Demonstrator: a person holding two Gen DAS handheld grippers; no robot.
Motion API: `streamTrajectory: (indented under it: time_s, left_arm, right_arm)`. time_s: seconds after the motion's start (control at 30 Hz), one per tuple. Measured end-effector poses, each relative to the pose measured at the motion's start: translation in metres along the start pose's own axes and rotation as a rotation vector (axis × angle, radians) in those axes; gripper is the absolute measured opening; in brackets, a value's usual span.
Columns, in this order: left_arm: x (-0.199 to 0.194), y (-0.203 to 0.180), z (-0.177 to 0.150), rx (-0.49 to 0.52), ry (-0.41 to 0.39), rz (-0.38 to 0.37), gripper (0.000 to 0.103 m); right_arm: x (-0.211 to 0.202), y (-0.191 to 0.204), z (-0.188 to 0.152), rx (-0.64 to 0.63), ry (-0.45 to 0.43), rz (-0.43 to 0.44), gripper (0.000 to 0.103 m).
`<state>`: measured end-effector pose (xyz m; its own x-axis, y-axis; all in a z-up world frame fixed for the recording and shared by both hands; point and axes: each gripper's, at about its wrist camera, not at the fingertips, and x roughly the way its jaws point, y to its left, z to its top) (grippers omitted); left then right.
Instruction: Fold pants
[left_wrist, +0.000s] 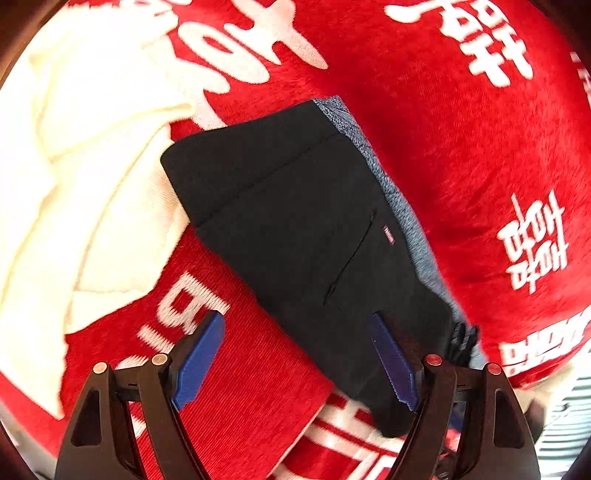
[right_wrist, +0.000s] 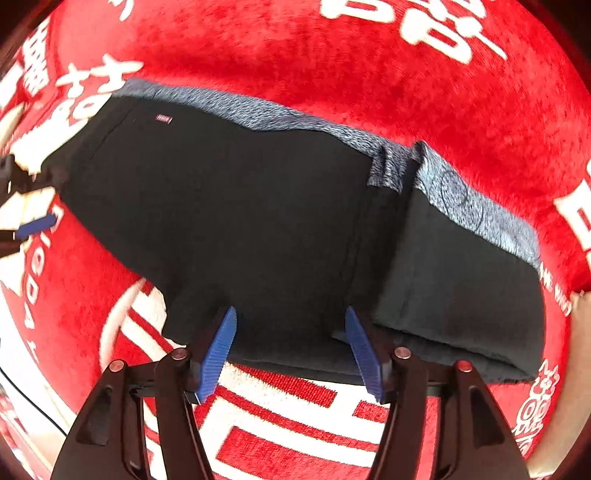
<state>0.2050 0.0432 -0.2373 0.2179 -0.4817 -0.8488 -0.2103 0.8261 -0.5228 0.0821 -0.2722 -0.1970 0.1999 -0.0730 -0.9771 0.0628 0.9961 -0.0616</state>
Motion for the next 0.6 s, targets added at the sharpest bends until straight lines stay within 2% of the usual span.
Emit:
streamTrajectory:
  time_s: [0.27,0.37,0.5,0.6]
  left_arm:
    - [0.011,0.012,0.015,-0.062,-0.024,-0.182,0.082]
    - [0.013,0.016,0.015,-0.093,-0.042,-0.257,0.092]
    - [0.015,0.007,0.019,-0.092,-0.059,-0.242,0.093]
    - [0.012,0.001,0.023,-0.097,-0.080,-0.299,0.093]
  right_arm:
    - [0.000,-0.003,-0.001,0.016,-0.008,0.002,0.068]
    - [-0.001,-0.003,-0.004,0.020,-0.015,0.001,0.068]
    - [0.000,-0.002,-0.003,0.022,-0.017,0.000,0.068]
    - [0.000,-0.003,-0.003,0.022,-0.017,0.001,0.068]
